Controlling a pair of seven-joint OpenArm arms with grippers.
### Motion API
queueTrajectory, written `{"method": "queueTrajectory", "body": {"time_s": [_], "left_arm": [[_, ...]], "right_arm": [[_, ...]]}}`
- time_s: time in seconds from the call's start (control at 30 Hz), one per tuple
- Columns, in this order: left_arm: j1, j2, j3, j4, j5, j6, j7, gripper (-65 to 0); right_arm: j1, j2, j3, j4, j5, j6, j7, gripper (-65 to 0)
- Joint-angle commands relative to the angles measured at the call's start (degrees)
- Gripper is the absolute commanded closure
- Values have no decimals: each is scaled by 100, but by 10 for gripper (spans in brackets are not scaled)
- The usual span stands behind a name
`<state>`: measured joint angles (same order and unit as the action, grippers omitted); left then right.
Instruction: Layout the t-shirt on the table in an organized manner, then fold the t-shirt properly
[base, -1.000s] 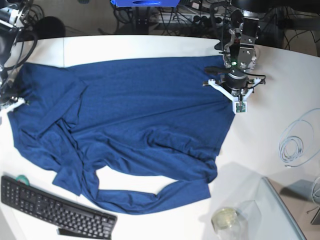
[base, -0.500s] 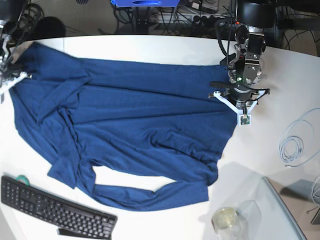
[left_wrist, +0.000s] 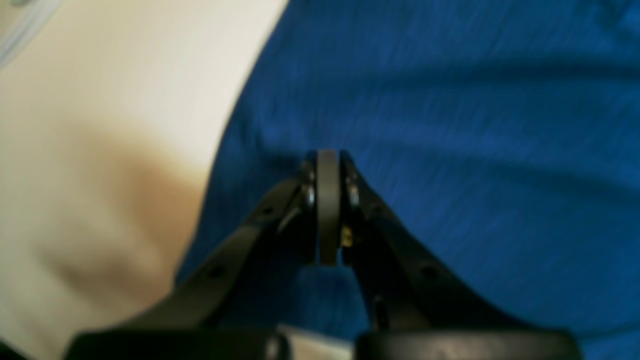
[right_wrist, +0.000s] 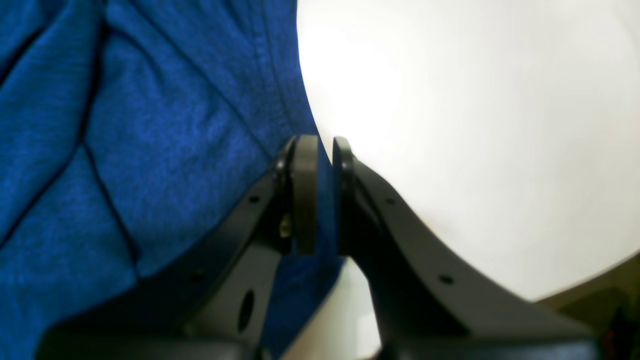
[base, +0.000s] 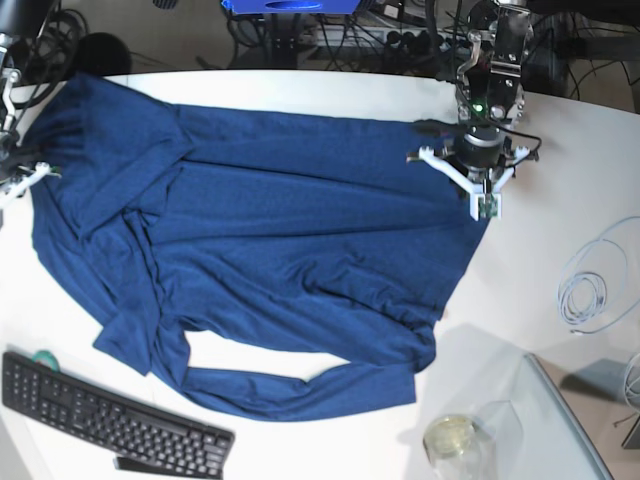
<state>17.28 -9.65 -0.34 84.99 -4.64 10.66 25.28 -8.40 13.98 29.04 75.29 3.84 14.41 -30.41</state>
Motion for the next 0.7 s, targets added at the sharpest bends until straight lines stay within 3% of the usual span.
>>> {"method": "queueTrajectory", "body": {"time_s": [0.0, 0.17, 0.43, 0.57, 0.67], "left_arm": [[0, -50, -23, -73, 21, 55, -62, 0], [26, -165, -23, -627, 21, 55, -97, 0], [149, -182, -23, -468, -23, 55, -71, 0], [184, -121, -14, -64, -32, 55, -62, 0], [343, -24, -23, 446, -32, 55, -53, 0]], "right_arm": [[89, 110, 28, -78, -10, -4, 110, -54], [537, 189, 28, -1203, -10, 5, 356, -53], [1504, 585, 19, -2865, -195, 5, 962, -51], [1750, 567, 63, -2900, -748, 5, 936, -51], [1592, 453, 81, -2302, -880, 5, 813, -51]]}}
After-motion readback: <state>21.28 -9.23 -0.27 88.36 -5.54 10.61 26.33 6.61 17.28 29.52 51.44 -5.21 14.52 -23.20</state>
